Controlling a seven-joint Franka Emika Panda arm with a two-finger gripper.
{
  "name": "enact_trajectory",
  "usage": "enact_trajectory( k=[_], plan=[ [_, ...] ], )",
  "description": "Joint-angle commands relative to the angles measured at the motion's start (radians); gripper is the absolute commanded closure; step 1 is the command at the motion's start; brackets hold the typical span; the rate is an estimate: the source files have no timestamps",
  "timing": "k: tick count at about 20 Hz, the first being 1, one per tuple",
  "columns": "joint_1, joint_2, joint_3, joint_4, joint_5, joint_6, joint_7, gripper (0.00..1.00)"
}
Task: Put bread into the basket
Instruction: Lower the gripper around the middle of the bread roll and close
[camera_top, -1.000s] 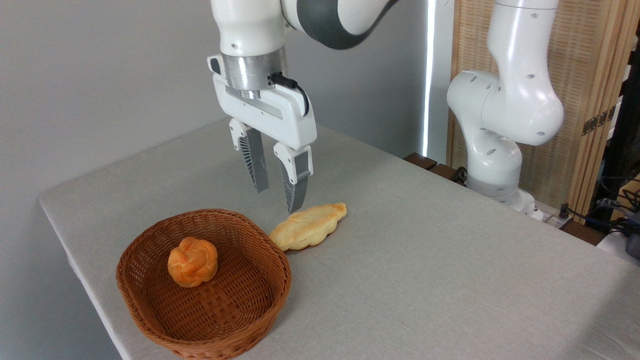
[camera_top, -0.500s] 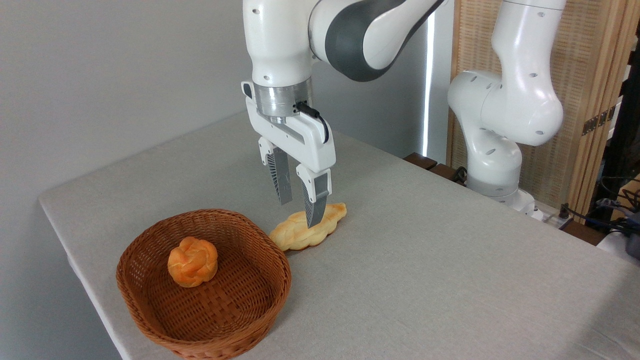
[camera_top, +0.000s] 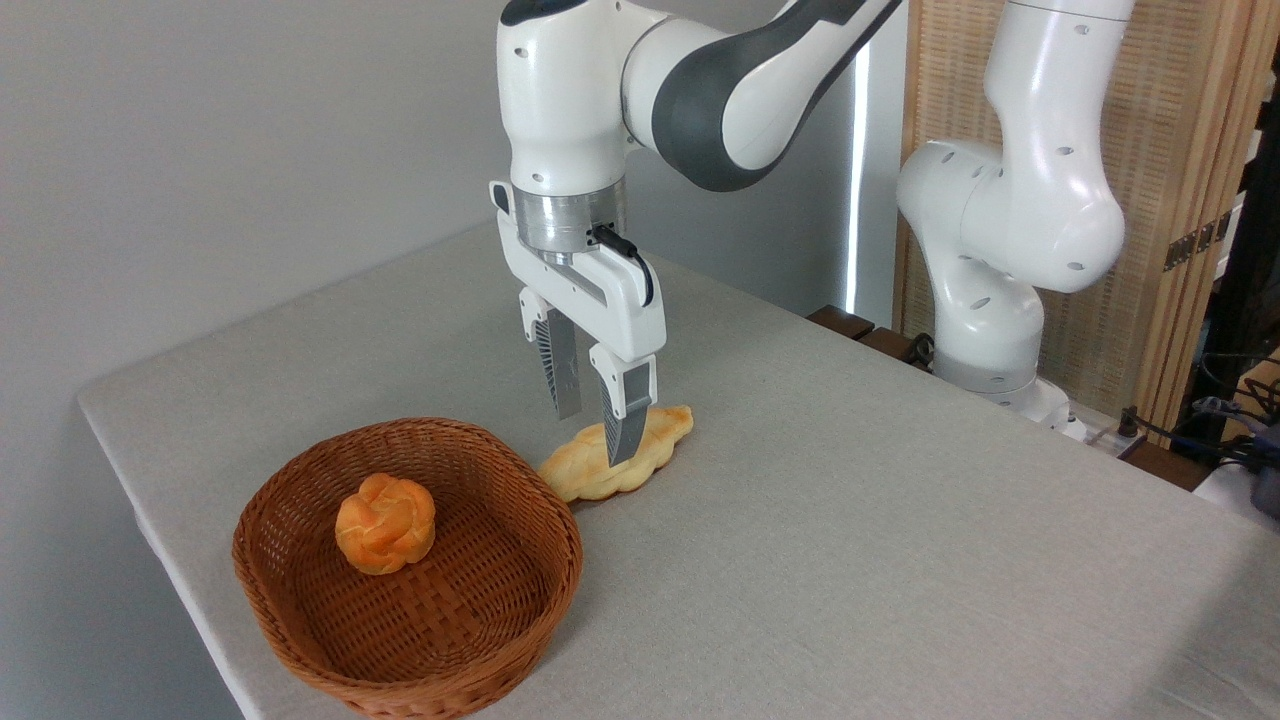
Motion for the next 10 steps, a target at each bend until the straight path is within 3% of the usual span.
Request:
enact_trajectory(
  k=[1, 10],
  plan=[
    [-0.009, -0.015, 0.010, -0.039, -0.020, 0.047, 0.037, 0.00],
    [-0.009, -0.012, 0.010, -0.056, -0.022, 0.078, 0.060, 0.00]
  ],
)
